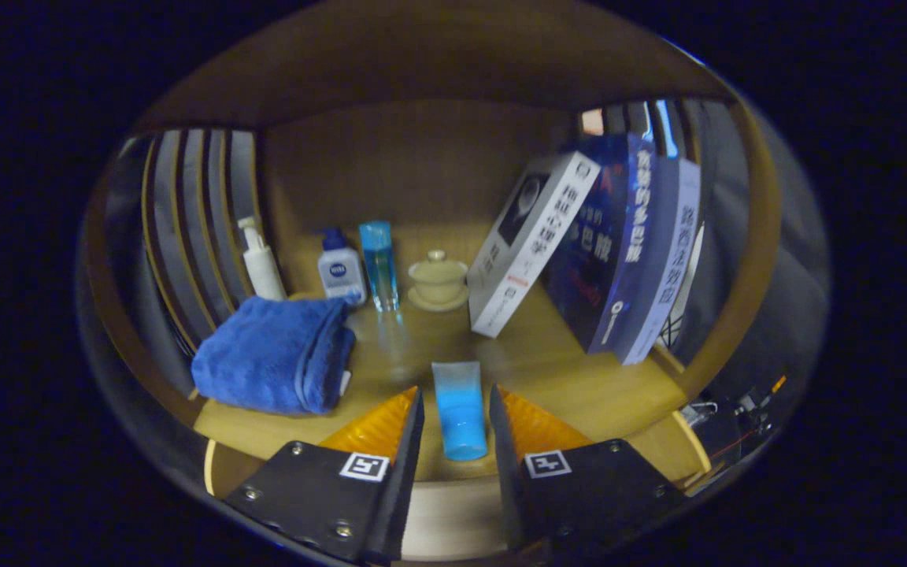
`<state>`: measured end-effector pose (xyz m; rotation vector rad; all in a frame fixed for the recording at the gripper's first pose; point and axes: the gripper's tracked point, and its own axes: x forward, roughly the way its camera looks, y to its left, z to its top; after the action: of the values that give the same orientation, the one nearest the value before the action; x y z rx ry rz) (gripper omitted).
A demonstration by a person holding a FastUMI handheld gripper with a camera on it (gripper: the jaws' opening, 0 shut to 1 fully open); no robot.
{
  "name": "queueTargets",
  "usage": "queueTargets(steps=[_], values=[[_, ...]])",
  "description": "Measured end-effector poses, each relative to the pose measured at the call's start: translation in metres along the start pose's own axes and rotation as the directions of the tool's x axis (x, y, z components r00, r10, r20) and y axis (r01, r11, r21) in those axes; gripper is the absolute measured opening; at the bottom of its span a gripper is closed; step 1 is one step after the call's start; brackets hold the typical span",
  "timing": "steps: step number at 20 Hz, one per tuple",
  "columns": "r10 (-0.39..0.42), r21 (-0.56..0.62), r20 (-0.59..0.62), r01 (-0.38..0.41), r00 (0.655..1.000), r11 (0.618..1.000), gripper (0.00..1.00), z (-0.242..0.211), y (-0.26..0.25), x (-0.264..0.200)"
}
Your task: Pull open the drawer, take out the items inside it, and place them on the countertop above the cabinet.
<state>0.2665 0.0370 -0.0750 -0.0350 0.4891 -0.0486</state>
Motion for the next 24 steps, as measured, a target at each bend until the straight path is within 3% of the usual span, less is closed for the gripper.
queueTargets(steps=[4,9,15,24], values=[[-0.061,0.043,0.131,0.056,0.99,0.998,0.48,0.018,-0.017,-0.049],[-0.161,0.074,0.215,0.149,0.963,0.986,0.48,0.002,-0.04,-0.108],[-0.218,0.086,0.201,0.204,0.955,0.975,0.48,-0.055,-0.053,-0.148],[-0.222,0.099,0.163,0.208,0.961,0.973,0.48,-0.131,-0.05,-0.172]])
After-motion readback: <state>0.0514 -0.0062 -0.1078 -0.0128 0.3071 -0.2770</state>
